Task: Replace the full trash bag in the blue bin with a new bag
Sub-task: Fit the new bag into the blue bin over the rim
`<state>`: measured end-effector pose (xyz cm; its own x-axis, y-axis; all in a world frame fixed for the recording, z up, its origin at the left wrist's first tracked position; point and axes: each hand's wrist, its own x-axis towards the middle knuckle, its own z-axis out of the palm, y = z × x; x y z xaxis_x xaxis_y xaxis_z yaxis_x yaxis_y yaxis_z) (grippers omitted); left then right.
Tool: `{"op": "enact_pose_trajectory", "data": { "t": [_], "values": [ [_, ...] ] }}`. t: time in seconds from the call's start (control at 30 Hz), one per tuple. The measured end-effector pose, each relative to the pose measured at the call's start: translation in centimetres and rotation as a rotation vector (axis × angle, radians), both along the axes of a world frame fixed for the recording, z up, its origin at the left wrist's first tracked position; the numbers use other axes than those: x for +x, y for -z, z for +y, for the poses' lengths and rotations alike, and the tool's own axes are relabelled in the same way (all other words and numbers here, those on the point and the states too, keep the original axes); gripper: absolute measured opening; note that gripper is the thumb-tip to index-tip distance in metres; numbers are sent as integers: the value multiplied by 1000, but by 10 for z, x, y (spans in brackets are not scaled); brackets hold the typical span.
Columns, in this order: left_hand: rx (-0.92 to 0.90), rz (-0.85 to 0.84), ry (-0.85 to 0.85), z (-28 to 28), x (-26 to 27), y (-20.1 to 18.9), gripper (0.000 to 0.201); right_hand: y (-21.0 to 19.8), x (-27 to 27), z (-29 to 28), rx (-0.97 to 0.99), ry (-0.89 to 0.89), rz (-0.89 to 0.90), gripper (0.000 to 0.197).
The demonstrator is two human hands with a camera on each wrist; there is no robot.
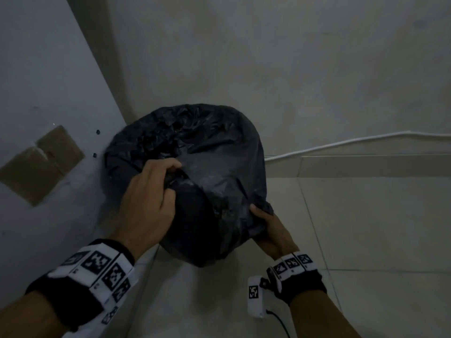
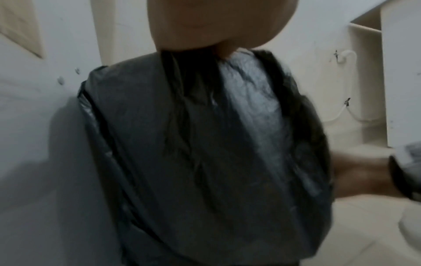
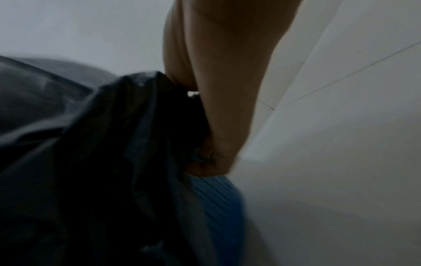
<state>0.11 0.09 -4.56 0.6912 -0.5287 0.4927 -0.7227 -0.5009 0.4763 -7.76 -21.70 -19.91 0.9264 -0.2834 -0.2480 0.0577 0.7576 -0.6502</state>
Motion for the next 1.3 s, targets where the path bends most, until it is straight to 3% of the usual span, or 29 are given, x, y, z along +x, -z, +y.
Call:
{"op": "enact_pose_trajectory", "data": {
  "t": [0.17, 0.3, 0.37, 0.47, 0.53, 0.63, 0.8, 0.87, 0.97, 1.03, 1.13, 1.23, 1.3],
  "values": [
    [89, 45, -5, 3, 3, 2, 53, 58, 1, 1, -313, 206, 522, 37],
    [296, -182, 57, -1, -2, -2, 50, 68, -1, 4, -742, 156, 783, 28],
    [348, -263, 91, -5, -5, 0, 46, 67, 2, 6, -765, 145, 799, 36],
    [324, -248, 107, -9, -4, 5, 47, 67, 3, 5, -491, 265, 656, 58],
    [276, -174, 85, -9, 0, 5, 49, 67, 3, 1, -316, 298, 560, 50],
    [309, -167, 42, -7, 1, 5, 47, 57, -3, -6, -230, 252, 495, 13],
    [310, -174, -16, 2, 10, 5, 64, 63, -4, -11, -299, 306, 581, 17],
    [346, -205, -26, 9, 18, 5, 67, 70, -3, -13, -465, 293, 663, 25],
    [394, -253, -39, 20, 28, 6, 70, 76, -7, -9, -1033, 121, 862, 25],
    [419, -299, -64, 27, 36, 7, 72, 81, -11, -4, -1242, 49, 997, 26],
    [448, -308, -110, 38, 48, 10, 75, 79, -13, 2, -1335, 40, 1103, 23],
    [395, -326, -89, 43, 49, 13, 67, 76, -16, 2, -1320, 26, 1049, 27],
    [353, -345, -61, 40, 44, 13, 58, 73, -16, 0, -1206, 58, 979, 32]
  ]
}}
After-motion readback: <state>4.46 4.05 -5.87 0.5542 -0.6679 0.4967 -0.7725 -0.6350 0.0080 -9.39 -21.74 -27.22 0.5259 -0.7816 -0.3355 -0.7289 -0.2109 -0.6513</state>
